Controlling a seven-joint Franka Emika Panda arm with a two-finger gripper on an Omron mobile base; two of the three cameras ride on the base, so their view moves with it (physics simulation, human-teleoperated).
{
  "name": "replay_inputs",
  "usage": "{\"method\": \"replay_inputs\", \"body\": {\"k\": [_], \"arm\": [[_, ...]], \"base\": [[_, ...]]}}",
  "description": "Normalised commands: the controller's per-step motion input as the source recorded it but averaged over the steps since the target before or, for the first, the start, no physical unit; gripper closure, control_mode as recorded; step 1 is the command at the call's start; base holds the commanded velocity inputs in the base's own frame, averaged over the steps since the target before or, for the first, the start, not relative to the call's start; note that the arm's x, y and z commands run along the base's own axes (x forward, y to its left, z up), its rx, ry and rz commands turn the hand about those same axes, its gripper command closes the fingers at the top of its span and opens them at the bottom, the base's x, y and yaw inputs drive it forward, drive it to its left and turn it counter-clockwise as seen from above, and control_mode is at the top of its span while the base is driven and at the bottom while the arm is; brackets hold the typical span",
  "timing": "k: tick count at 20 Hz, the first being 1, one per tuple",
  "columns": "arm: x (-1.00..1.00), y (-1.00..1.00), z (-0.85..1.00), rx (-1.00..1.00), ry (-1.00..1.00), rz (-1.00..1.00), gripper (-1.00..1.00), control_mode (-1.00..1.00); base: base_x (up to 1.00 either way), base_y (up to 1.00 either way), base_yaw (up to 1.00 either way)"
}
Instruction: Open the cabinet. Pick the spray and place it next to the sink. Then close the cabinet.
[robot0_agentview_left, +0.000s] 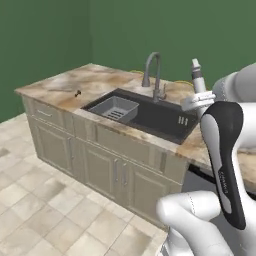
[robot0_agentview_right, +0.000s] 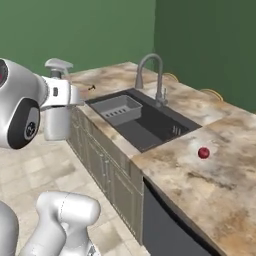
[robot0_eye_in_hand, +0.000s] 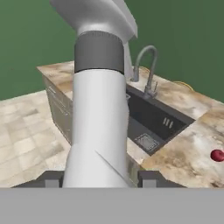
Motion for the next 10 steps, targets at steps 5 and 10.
{"method": "replay_inputs", "body": {"k": [5, 10], "arm": [[0.0, 0.0, 0.0, 0.0, 0.0, 0.0, 1.0, 1.0], [0.0, 0.0, 0.0, 0.0, 0.0, 0.0, 1.0, 1.0]], "base": [[0.85, 0.23, -0.71], [0.76, 0.34, -0.73]]}}
